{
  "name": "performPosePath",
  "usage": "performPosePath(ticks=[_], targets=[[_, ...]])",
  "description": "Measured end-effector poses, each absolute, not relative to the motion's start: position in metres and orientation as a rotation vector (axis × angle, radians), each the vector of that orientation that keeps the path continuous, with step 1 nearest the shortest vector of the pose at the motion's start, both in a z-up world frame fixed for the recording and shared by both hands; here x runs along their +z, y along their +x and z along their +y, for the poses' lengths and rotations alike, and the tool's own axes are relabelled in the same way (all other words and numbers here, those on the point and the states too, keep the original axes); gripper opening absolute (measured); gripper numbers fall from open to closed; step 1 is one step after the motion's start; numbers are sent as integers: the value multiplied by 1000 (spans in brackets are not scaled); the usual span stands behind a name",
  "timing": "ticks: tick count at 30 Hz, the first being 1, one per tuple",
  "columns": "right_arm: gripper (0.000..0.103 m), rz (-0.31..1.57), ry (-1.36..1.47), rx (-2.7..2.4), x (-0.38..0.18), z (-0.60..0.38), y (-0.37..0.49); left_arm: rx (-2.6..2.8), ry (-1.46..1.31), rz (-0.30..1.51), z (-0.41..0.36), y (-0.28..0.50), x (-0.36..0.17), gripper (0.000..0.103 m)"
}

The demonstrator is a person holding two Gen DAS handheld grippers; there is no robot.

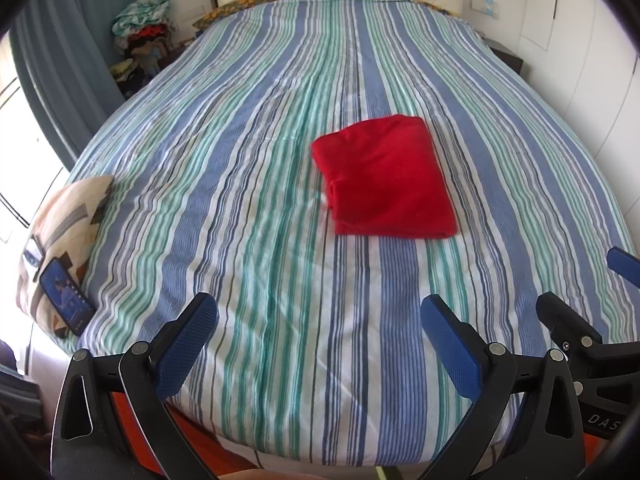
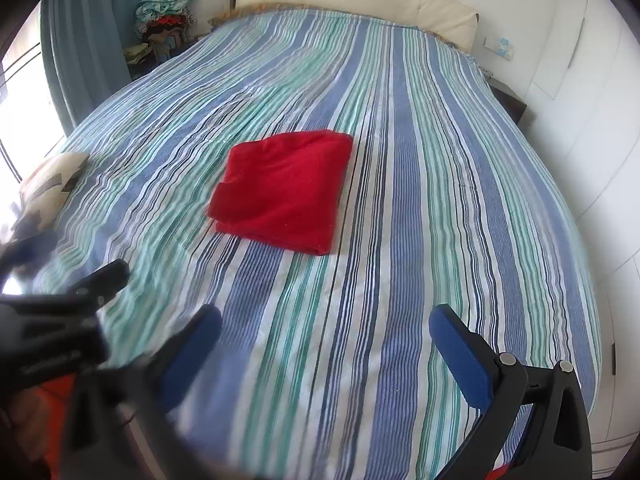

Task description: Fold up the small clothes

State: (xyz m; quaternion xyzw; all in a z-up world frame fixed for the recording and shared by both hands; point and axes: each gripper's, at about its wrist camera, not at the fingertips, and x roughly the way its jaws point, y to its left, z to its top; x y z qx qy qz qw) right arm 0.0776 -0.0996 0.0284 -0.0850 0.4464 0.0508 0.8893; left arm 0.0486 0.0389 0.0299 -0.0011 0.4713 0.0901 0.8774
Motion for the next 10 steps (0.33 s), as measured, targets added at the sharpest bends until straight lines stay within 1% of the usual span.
performPosePath(ticks=[10], targets=[[102, 928, -173, 107, 27, -99, 77, 204, 32, 943, 35, 43, 35, 102]])
